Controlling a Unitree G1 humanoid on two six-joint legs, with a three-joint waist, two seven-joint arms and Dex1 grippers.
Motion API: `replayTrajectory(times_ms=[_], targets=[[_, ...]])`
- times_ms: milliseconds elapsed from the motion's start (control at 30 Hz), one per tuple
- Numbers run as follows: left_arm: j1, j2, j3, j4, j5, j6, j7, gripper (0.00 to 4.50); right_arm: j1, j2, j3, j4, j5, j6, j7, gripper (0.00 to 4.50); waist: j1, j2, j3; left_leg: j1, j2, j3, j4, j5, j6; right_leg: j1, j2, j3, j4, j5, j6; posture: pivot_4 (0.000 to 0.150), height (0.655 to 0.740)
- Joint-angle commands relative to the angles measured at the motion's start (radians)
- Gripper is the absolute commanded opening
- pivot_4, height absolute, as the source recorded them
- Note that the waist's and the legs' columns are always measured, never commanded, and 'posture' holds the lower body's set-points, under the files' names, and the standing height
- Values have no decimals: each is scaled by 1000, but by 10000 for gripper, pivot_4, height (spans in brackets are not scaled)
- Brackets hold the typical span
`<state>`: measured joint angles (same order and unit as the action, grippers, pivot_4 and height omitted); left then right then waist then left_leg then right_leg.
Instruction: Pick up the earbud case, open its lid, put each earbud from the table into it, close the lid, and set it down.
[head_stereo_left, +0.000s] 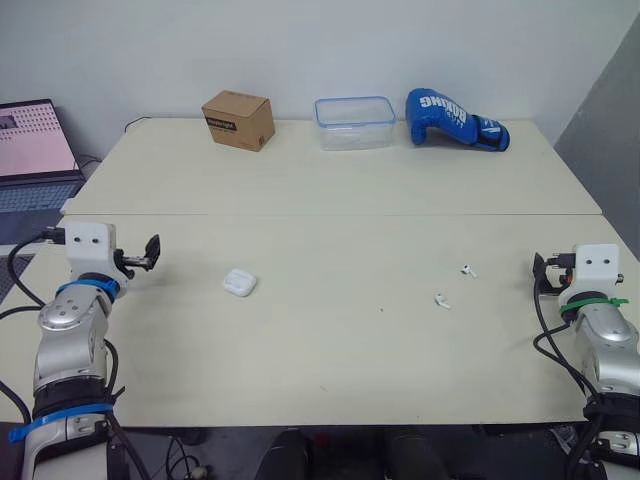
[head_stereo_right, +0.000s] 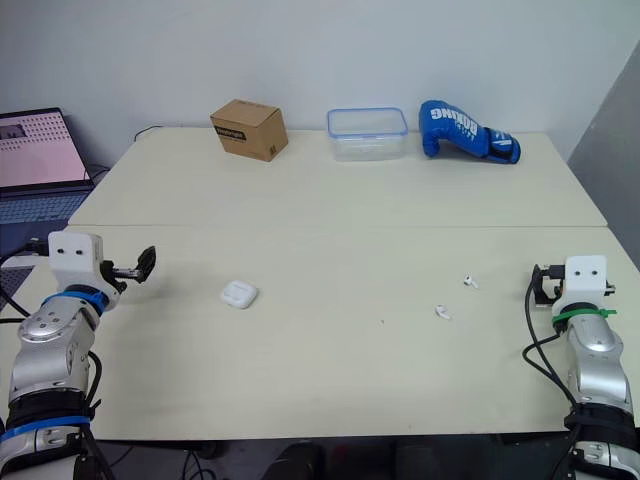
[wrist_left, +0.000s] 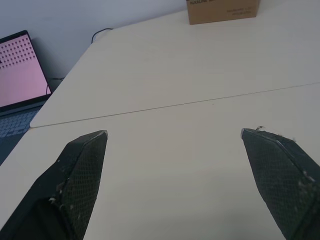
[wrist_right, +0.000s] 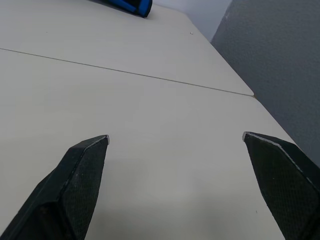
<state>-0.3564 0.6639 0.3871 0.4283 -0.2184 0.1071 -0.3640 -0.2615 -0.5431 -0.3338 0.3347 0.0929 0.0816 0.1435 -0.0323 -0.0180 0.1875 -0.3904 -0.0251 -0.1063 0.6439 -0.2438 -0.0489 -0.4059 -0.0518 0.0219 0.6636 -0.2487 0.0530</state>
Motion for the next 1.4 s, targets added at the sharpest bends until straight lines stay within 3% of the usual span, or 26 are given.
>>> replayTrajectory(times_ms=[33, 233, 333, 400, 500, 700, 1033, 1400], targets=[[30, 28, 44, -113, -63, 38, -56, 44908, -21, -21, -21, -19, -3, -20, -11, 45000, -1, 0, 0, 0, 0, 0, 0, 0, 0, 0, 0, 0, 0, 0, 0, 1500, 7400], [268, 86, 60, -614, -329, 431, -205, 44908, -179, -19, 118, 14, 24, -40, 222, 45000, -25, 0, 0, 2, 3, 5, 0, 0, 0, 0, 0, 6, 0, 0, 0, 1500, 7400], [314, 99, 55, -722, -389, 557, -203, 44908, -249, 3, 180, 24, 41, -41, 335, 45000, -24, 0, 0, 8, 2, 8, -1, 0, 0, 2, 3, 10, 1, 0, 0, 1500, 7400], [336, 102, -1, -756, -381, 603, -207, 44908, -298, 64, 263, -56, 159, 47, 533, 45000, -24, 0, 0, 8, 3, 10, -1, 0, 0, 2, 5, 12, 0, 0, 0, 1500, 7400], [326, 93, -73, -731, -348, 627, -205, 44908, -326, 100, 378, -181, 245, 160, 732, 45000, -25, 0, 0, 9, 5, 10, -2, 0, 1, 2, 8, 14, 0, 0, 0, 1500, 7400], [264, 71, -166, -596, -264, 556, -223, 44908, -352, 116, 479, -358, 332, 346, 856, 45000, -6, 0, 0, 8, 5, 10, -1, -1, 0, 1, 8, 14, 0, 0, 0, 1500, 7400], [173, 20, -223, -475, -219, 496, -288, 44908, -347, 89, 503, -518, 369, 490, 859, 45000, 1, 0, 0, 7, 5, 10, -1, -1, 0, 0, 8, 14, -1, 0, 0, 1500, 7400], [148, 20, -284, -397, -101, 435, -278, 44908, -350, 68, 492, -522, 360, 487, 837, 45000, 1, 0, 0, 7, 5, 10, -1, -1, 0, 0, 8, 14, -1, 0, 0, 1500, 7400]])
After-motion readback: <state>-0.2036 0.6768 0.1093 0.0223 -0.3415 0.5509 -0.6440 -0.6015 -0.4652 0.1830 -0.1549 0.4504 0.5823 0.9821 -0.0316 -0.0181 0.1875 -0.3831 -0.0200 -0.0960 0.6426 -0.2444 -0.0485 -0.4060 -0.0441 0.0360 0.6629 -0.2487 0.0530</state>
